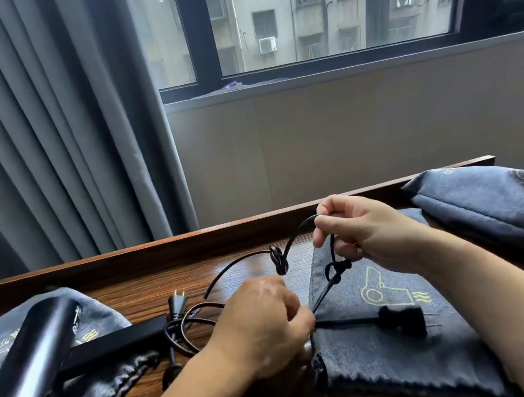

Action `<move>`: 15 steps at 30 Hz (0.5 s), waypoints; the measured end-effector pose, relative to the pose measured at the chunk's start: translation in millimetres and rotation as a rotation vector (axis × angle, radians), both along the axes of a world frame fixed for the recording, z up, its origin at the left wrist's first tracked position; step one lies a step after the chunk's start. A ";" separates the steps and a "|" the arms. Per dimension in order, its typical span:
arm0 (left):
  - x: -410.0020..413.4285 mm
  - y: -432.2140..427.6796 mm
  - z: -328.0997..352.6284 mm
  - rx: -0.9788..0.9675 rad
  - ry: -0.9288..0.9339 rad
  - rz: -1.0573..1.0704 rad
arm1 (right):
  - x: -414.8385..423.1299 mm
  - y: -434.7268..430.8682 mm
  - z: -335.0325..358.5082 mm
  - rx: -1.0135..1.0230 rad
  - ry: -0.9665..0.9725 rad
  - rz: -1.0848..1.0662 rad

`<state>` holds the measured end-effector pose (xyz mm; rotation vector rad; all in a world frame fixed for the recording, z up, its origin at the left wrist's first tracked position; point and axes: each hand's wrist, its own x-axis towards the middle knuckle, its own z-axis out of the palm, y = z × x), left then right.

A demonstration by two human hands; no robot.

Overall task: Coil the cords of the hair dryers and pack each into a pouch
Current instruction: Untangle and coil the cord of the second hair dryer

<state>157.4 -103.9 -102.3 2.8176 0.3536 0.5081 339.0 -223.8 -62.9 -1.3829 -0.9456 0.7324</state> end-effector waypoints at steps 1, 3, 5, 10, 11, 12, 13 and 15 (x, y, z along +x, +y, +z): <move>1.4 -1.9 0.7 0.015 -0.057 0.025 | -2.9 1.0 1.5 0.029 0.006 -0.008; 4.9 -7.7 3.1 -0.043 -0.182 0.037 | -10.0 2.9 4.6 0.084 0.041 -0.020; 7.0 -13.5 3.9 -0.159 -0.184 0.030 | -17.7 6.3 6.3 0.130 0.125 -0.027; 9.1 -18.7 2.3 -0.328 -0.300 0.019 | -25.6 13.3 6.0 0.167 0.458 -0.094; 8.4 -17.7 3.8 -0.324 -0.341 0.032 | -25.0 14.3 5.2 0.151 0.447 -0.138; 7.7 -16.9 5.6 -0.298 -0.381 0.038 | -23.5 14.8 3.4 0.117 0.377 -0.194; 6.9 -15.8 7.2 -0.263 -0.420 0.033 | -22.8 14.4 1.8 0.082 0.271 -0.237; 4.0 -14.2 12.3 -0.198 -0.477 0.018 | -23.1 12.2 -0.8 0.018 0.019 -0.247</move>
